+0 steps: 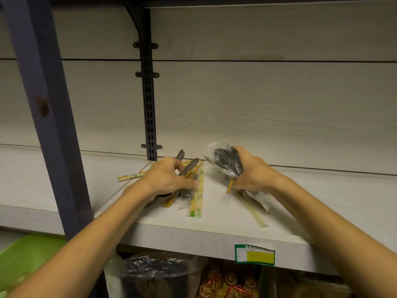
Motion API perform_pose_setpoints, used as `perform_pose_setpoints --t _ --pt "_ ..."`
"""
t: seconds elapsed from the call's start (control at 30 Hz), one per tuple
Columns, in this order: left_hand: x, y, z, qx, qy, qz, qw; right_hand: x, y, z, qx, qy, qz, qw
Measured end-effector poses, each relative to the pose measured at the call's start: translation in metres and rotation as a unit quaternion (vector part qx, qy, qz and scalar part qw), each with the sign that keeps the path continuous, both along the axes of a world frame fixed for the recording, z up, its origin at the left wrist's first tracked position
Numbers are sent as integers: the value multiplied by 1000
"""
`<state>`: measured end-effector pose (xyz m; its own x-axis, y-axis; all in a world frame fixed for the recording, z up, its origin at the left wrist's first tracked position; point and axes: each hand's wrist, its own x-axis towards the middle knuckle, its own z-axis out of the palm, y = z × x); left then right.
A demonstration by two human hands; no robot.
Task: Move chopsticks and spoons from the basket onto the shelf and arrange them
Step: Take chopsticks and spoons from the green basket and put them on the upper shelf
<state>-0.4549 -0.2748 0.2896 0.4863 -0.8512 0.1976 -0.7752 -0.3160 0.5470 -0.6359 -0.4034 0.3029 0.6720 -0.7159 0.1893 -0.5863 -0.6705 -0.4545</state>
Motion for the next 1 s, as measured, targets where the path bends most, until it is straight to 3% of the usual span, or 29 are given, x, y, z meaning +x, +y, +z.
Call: perform_pose_setpoints --t 0.13,0.23,0.47,0.87,1.0 --pt "-15 -4 3 40 -16 9 999 -2 -4 -1 26 -28 -19 999" --pt "-17 -5 4 46 -16 20 999 -6 -7 -3 99 -97 -32 990" --pt "-15 -6 4 -32 32 40 998 -9 -9 -2 258 -267 -17 928" --pt "-14 -2 8 -18 20 58 998 -6 3 0 315 -318 62 892" --pt "-15 -1 7 28 -17 56 998 -5 7 1 316 -334 82 884"
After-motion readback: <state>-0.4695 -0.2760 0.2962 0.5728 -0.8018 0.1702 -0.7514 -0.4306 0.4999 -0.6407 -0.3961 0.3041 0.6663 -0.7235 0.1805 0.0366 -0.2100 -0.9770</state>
